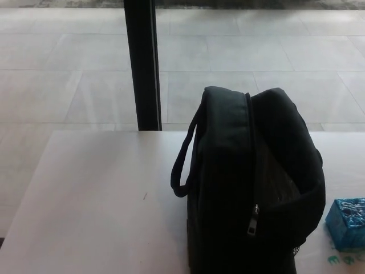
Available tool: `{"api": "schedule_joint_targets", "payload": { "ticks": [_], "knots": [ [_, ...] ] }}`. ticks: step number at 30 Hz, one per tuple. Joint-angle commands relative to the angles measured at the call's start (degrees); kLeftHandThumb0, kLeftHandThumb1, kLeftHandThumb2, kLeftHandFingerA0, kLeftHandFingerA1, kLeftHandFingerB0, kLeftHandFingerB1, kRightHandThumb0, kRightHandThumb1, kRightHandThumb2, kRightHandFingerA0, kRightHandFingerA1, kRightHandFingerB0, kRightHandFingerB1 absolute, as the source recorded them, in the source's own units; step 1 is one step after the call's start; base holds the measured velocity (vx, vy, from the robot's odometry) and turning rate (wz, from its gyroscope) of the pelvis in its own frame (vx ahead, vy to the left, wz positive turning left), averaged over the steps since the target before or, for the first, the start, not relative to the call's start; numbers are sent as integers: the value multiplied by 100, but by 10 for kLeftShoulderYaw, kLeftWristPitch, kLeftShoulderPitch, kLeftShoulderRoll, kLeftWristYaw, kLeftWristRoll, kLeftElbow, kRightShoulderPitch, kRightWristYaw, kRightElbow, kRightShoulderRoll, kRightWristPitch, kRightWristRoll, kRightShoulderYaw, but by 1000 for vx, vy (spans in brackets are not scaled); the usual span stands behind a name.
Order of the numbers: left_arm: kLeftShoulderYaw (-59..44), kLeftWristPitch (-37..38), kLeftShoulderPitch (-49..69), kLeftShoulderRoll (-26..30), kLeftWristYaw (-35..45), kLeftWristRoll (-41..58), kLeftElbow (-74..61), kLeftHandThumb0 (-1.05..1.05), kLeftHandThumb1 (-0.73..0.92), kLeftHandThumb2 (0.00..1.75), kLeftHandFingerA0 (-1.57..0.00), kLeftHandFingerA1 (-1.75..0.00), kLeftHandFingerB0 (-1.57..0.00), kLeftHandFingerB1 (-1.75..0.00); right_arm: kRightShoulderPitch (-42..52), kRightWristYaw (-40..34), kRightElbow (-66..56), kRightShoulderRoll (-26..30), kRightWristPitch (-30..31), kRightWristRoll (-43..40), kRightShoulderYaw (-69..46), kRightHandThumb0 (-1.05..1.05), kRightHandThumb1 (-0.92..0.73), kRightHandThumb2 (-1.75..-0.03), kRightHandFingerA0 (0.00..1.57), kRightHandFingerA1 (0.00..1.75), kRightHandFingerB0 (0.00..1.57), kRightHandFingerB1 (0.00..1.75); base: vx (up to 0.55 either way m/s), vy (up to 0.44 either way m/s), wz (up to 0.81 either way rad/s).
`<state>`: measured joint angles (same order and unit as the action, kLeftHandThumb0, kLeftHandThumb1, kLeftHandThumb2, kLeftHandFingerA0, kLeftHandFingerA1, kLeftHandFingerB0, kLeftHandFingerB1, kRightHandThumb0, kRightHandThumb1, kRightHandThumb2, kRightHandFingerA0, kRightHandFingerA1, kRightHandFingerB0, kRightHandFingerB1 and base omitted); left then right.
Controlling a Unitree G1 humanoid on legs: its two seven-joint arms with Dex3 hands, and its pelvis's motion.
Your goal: The robot uses its right hand to pick up the cube kept on the middle of the desk and put it inside the bag next to it
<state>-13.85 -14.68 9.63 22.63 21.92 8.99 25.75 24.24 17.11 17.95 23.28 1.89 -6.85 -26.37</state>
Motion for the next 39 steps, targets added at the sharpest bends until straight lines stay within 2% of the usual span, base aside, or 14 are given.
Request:
{"api": "schedule_joint_targets", "payload": {
  "ticks": [1, 12, 13, 14, 17, 19, 21, 24, 26, 27, 30, 36, 37, 39],
  "knots": [
    [-39, -92, -10, 37, 131, 114, -78, -68, 71, 60, -22, -49, -18, -38, 44, 82, -95, 20, 39, -111, -66, -70, -54, -87, 5, 43, 7, 39, 0, 0, 0],
    [-44, -115, -40, 33, 138, 103, -70, -68, 72, 61, -21, -50, -17, -38, 10, 64, -130, 1, 138, -180, -119, -63, -71, -63, 9, 32, 14, 25, 0, 0, 0],
    [-45, -117, -44, 33, 138, 104, -71, -68, 71, 61, -21, -51, -18, -39, -11, 66, -100, 6, 135, -183, -124, -35, -48, -102, 2, 52, 0, 49, 0, 0, 0],
    [-46, -119, -46, 33, 138, 104, -72, -68, 71, 61, -21, -51, -18, -39, -21, 62, -90, 8, 140, -185, -130, -62, -68, -61, 16, 36, 17, 27, 0, 0, 0],
    [-47, -128, -45, 32, 140, 103, -71, -69, 70, 60, -20, -50, -18, -39, -19, 50, -110, 6, 164, -191, -146, -63, -68, -61, 16, 37, 18, 27, 0, 0, 0],
    [-45, -133, -36, 32, 139, 99, -73, -69, 69, 60, -21, -50, -19, -38, -11, 50, -114, 18, 171, -186, -158, -36, -45, -101, 2, 52, 0, 48, 0, 0, 0],
    [-44, -129, -24, 34, 147, 97, -71, -69, 71, 60, -21, -50, -18, -38, -14, 44, -111, 26, 170, -179, -168, -65, -70, -64, 9, 32, 16, 26, 0, 0, 0],
    [-47, -134, -6, 31, 148, 101, -74, -69, 70, 60, -20, -50, -18, -39, -47, 44, -114, 55, 188, -195, -187, -72, -55, -93, 1, 23, 8, 32, 0, 0, 0],
    [-50, -137, 2, 27, 146, 103, -79, -69, 69, 60, -20, -50, -20, -39, -66, 37, -121, 69, 208, -193, -184, -68, -73, -61, 1, 30, 13, 26, 0, 0, 0],
    [-50, -138, 3, 27, 147, 103, -78, -68, 69, 60, -20, -51, -18, -39, -85, 29, -129, 76, 220, -194, -179, -37, -42, -100, 2, 52, 0, 49, 0, 0, 0],
    [-50, -139, 3, 28, 146, 101, -76, -68, 69, 60, -20, -50, -18, -38, -128, 13, -145, 90, 246, -193, -167, -37, -43, -101, 1, 52, 0, 49, 0, 0, 0],
    [-48, -139, 3, 27, 141, 98, -70, -67, 70, 61, -22, -50, -22, -39, -203, 17, -196, 112, 265, -185, -117, -68, -73, -64, 10, 33, 11, 21, 0, 0, 0],
    [-46, -139, 3, 28, 141, 98, -69, -67, 70, 60, -22, -51, -21, -39, -211, 13, -204, 114, 269, -181, -109, -38, -41, -100, 2, 52, 0, 49, 0, 0, 0],
    [-44, -142, 3, 29, 139, 96, -71, -68, 69, 60, -23, -51, -21, -39, -231, 28, -228, 129, 271, -169, -70, -73, -73, -62, 7, 35, 8, 24, 0, 0, 0]
  ]
}}
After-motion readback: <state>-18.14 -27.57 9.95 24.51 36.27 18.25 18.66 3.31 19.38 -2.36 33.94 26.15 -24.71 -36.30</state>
